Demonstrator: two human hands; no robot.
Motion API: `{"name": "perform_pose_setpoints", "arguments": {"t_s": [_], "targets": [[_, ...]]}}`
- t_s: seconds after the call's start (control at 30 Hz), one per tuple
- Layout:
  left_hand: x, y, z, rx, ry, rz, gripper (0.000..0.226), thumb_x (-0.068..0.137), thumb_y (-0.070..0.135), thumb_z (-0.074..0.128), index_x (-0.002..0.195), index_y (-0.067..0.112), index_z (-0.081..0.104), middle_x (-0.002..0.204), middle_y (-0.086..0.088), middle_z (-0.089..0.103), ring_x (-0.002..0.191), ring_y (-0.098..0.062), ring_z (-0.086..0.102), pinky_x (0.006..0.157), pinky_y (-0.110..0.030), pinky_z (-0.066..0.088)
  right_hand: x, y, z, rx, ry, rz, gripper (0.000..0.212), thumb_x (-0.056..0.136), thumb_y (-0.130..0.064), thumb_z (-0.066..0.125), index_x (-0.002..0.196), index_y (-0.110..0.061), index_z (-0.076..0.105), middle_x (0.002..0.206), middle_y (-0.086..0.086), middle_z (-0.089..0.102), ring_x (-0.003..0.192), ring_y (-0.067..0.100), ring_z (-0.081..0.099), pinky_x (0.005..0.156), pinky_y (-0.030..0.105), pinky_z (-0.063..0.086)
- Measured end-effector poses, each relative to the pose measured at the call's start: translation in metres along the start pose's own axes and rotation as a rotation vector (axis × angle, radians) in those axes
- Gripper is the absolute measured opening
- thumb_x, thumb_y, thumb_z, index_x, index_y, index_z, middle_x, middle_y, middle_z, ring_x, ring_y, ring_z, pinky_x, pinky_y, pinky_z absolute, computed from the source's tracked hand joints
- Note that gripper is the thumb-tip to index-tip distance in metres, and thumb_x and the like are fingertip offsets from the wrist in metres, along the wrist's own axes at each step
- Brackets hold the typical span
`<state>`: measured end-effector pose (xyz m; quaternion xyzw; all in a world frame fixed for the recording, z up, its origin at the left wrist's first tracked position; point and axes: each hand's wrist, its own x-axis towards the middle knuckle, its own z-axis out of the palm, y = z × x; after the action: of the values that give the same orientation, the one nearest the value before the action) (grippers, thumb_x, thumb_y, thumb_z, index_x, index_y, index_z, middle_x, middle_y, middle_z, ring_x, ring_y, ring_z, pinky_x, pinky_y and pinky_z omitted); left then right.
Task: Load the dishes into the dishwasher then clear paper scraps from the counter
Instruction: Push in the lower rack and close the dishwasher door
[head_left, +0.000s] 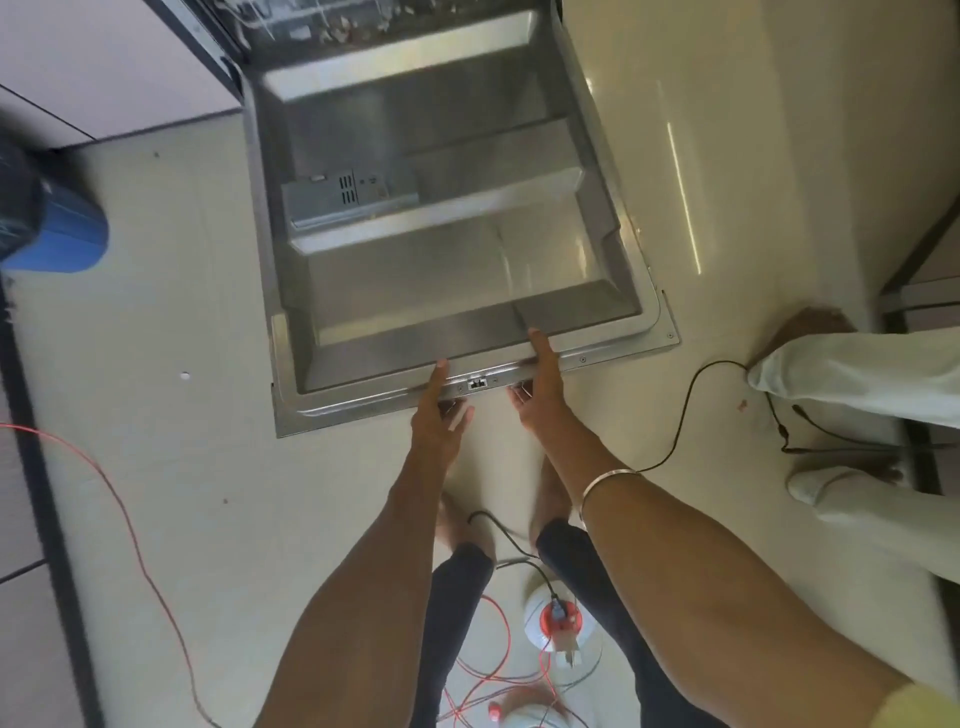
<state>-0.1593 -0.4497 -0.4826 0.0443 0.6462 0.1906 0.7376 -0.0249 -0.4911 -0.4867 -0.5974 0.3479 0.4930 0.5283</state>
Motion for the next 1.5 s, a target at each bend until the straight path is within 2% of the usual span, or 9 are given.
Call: {"name": "perform_pose_setpoints", "arguments": {"t_s": [0.1, 0.3, 0.53, 0.63, 0.8, 0.93, 1.07, 1.27, 1.5], "targets": [[-0.044, 0.024, 0.006, 0.065, -0.017, 0.025, 0.045, 0.048, 0.049, 0.094, 0.075, 0.018, 0.075, 0.083, -0.009, 0.061, 0.094, -0.024, 0.062, 0.1, -0.039, 0.048, -0.055, -0.021, 0.006, -0.099, -0.006, -0.041, 0.049, 0.068, -0.059, 0.081, 0.091, -0.02, 0.062, 0.07, -0.002, 0.053, 0.059, 0.01, 0.047, 0.057, 0.023, 0.042], [-0.131, 0.073, 0.044, 0.149, 0.046, 0.127, 0.052, 0.06, 0.059, 0.083, 0.079, 0.019, 0.056, 0.079, -0.007, 0.062, 0.086, -0.019, 0.064, 0.077, -0.03, 0.057, -0.149, -0.054, 0.024, -0.305, 0.044, -0.251, 0.043, 0.09, -0.061, 0.054, 0.084, -0.019, 0.058, 0.087, 0.0, 0.062, 0.085, 0.019, 0.061, 0.079, 0.041, 0.057], [-0.205, 0.137, 0.067, 0.407, 0.07, 0.321, 0.011, 0.077, 0.008, 0.08, 0.08, 0.008, 0.07, 0.082, -0.007, 0.07, 0.081, -0.023, 0.067, 0.085, -0.036, 0.056, -0.232, -0.096, 0.068, -0.442, 0.152, -0.507, 0.058, 0.09, -0.056, 0.05, 0.112, -0.003, 0.056, 0.105, 0.011, 0.066, 0.094, 0.032, 0.063, 0.081, 0.043, 0.052], [-0.225, 0.175, 0.079, 0.517, 0.122, 0.502, 0.013, 0.077, 0.01, 0.081, 0.069, 0.016, 0.072, 0.07, 0.001, 0.071, 0.075, -0.021, 0.067, 0.069, -0.028, 0.054, -0.265, -0.122, 0.089, -0.518, 0.154, -0.619, 0.046, 0.094, -0.041, 0.055, 0.118, -0.002, 0.053, 0.107, 0.011, 0.063, 0.096, 0.029, 0.059, 0.076, 0.03, 0.04], [-0.24, 0.233, 0.123, 0.529, 0.305, 0.722, 0.024, 0.077, 0.029, 0.082, 0.059, 0.022, 0.067, 0.07, -0.004, 0.074, 0.068, -0.017, 0.072, 0.072, -0.027, 0.057, -0.294, -0.161, 0.123, -0.659, 0.127, -0.908, 0.035, 0.089, -0.035, 0.068, 0.109, -0.009, 0.056, 0.101, 0.003, 0.07, 0.095, 0.023, 0.066, 0.075, 0.022, 0.042], [-0.248, 0.274, 0.146, 0.857, 0.46, 0.876, 0.035, 0.079, 0.055, 0.07, 0.056, 0.03, 0.062, 0.073, 0.003, 0.072, 0.079, -0.024, 0.063, 0.075, -0.037, 0.052, -0.293, -0.203, 0.143, -0.874, 0.2, -1.102, 0.029, 0.084, -0.036, 0.074, 0.099, -0.015, 0.061, 0.09, -0.004, 0.072, 0.086, 0.018, 0.064, 0.069, 0.024, 0.038], [-0.262, 0.307, 0.169, 0.938, 0.52, 1.139, 0.024, 0.075, 0.039, 0.079, 0.077, 0.025, 0.059, 0.088, 0.012, 0.065, 0.079, -0.018, 0.058, 0.069, -0.032, 0.046, -0.289, -0.238, 0.16, -0.987, 0.241, -1.284, 0.023, 0.083, -0.033, 0.074, 0.094, -0.021, 0.059, 0.085, -0.004, 0.065, 0.083, 0.013, 0.049, 0.067, 0.027, 0.041], [-0.261, 0.336, 0.19, 1.109, 0.49, 1.514, 0.024, 0.074, 0.01, 0.082, 0.089, 0.016, 0.064, 0.094, 0.0, 0.067, 0.087, -0.026, 0.055, 0.076, -0.04, 0.05, -0.291, -0.29, 0.198, -1.171, 0.026, -1.673, 0.036, 0.068, -0.013, 0.083, 0.096, -0.02, 0.061, 0.101, -0.002, 0.055, 0.096, 0.018, 0.046, 0.082, 0.033, 0.05], [-0.262, 0.379, 0.223, 1.11, 0.516, 1.65, 0.039, 0.075, 0.01, 0.082, 0.109, 0.015, 0.064, 0.115, -0.005, 0.063, 0.099, -0.027, 0.056, 0.084, -0.039, 0.052, -0.293, -0.346, 0.242, -1.106, -0.176, -1.679, 0.042, 0.063, -0.02, 0.089, 0.097, -0.023, 0.062, 0.094, -0.006, 0.059, 0.091, 0.012, 0.047, 0.08, 0.035, 0.049]]}}
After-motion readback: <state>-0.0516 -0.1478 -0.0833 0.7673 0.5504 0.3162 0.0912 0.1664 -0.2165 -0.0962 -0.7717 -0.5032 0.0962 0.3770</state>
